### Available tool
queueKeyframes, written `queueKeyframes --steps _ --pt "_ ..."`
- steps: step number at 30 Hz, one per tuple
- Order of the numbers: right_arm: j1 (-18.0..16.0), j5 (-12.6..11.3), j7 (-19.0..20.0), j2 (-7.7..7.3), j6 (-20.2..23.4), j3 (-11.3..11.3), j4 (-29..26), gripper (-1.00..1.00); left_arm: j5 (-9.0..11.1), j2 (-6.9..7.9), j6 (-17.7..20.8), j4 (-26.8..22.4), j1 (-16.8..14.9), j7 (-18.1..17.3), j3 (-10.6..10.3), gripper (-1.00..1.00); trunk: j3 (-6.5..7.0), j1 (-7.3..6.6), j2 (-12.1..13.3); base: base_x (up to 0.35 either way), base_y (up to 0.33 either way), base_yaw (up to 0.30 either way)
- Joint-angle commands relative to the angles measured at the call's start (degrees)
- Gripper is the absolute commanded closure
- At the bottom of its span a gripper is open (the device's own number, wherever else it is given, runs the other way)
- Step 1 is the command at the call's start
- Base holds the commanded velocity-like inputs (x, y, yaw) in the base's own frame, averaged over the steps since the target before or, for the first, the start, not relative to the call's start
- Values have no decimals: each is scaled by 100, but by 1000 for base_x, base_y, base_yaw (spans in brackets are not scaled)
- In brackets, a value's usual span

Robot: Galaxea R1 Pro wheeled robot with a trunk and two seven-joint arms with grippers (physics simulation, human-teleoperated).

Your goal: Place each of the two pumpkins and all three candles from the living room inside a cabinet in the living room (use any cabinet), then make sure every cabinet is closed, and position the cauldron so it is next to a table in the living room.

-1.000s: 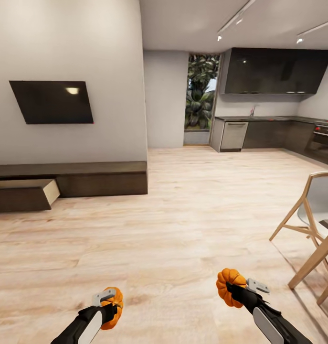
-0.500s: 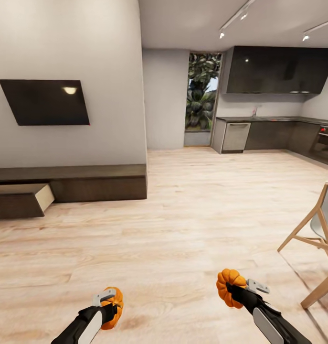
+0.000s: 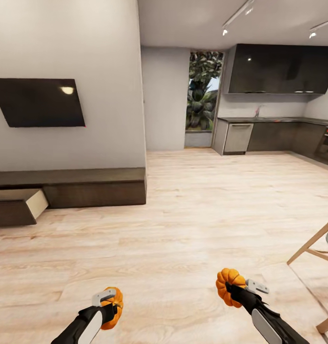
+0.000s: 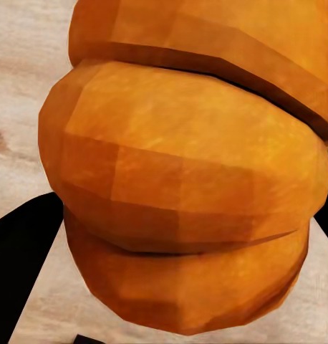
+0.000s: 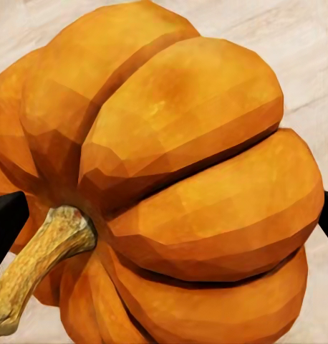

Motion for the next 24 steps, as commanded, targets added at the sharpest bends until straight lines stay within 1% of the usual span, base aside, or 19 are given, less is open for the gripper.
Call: queueKeyframes --steps 1,24 --pt "-5 -40 -56 -9 4 40 -18 100 42 8 18 -14 -3 67 -47 100 -6 3 -3 338 0 0" --pt "-5 -40 -56 -10 -3 40 -17 100 42 11 18 -14 -3 67 -47 100 -6 3 -3 338 0 0"
